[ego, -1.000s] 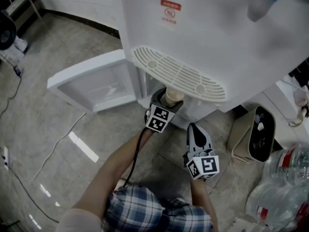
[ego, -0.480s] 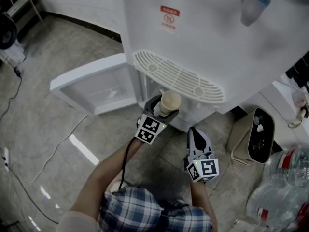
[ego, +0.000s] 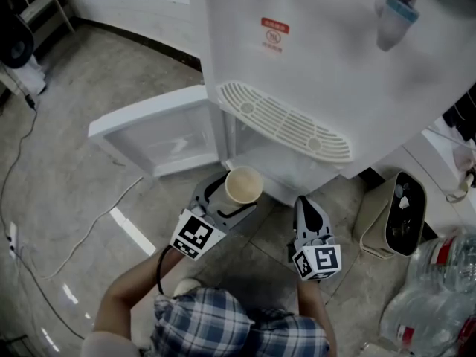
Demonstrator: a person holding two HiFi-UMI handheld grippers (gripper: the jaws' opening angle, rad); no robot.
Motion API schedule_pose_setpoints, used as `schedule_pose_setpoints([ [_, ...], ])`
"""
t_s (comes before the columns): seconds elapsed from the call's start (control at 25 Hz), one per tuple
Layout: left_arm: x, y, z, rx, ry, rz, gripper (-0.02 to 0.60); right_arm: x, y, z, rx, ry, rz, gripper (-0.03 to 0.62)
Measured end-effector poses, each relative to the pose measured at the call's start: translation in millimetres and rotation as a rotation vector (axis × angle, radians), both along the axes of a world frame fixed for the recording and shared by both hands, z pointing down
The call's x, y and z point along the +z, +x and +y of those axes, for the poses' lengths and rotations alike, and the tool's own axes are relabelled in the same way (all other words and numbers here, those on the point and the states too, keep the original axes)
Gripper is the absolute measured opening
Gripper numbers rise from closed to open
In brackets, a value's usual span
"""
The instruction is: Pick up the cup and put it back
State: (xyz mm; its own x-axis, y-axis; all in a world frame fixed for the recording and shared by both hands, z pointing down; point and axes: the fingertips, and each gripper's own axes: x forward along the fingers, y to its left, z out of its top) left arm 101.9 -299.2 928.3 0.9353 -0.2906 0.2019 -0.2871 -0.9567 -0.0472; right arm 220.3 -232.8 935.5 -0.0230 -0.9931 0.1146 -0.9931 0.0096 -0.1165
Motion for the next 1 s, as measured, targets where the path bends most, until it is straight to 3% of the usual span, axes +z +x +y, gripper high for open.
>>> schedule_pose_setpoints([
  [0.16, -11, -10, 6, 0.005, 0.013, 0.014, 0.388, -2, -2, 0, -0.003, 0.0, 0.005, 0.017],
  [0.4, -6, 6, -2, -0.002, 0.01, 0.023, 0.388, -2, -1, 0, -0.005, -0.001, 0.006, 0.017],
  [1.0, 46, 108, -65, -0.093, -0.104, 0.035, 0.388, 3, -4, 2, -0.013, -0.009, -0.004, 0.017],
])
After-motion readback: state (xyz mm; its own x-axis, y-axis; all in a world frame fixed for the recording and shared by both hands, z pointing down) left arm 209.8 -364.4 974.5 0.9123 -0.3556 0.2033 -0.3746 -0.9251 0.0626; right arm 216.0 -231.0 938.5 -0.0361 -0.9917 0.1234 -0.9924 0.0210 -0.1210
